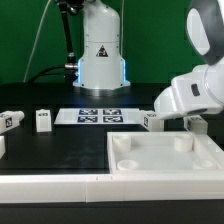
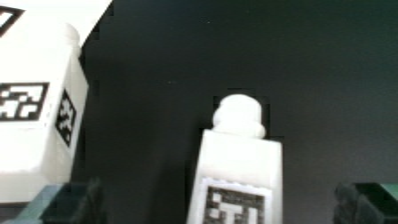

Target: Assemble one leg

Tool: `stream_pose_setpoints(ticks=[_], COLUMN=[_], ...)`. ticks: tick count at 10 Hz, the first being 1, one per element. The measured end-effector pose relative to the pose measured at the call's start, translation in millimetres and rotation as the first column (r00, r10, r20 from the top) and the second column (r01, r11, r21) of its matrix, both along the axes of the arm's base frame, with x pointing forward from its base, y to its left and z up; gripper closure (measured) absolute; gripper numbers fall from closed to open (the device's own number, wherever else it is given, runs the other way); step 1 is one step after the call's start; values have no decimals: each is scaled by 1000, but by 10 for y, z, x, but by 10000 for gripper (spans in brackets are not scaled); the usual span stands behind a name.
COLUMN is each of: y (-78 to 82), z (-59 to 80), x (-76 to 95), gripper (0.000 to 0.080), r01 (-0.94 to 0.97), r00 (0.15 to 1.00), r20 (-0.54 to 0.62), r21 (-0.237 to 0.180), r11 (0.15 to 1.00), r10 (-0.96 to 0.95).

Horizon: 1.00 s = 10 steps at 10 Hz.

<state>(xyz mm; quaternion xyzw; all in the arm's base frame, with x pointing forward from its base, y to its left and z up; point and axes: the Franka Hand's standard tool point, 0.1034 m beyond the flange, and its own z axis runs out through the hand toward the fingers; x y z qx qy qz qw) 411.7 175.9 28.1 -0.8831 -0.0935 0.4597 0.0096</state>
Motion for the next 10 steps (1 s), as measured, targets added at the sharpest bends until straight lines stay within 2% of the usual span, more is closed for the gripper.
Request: stream_pose_setpoints(ticks=[4, 10], y=[-8, 67], z=[-88, -184], x=[-46, -90], gripper=[150, 150], r01=[-1, -9], r00=[1000, 1000], r20=[-9, 17], r21=[-17, -6], r11=[1000, 1000], r10=[0, 9])
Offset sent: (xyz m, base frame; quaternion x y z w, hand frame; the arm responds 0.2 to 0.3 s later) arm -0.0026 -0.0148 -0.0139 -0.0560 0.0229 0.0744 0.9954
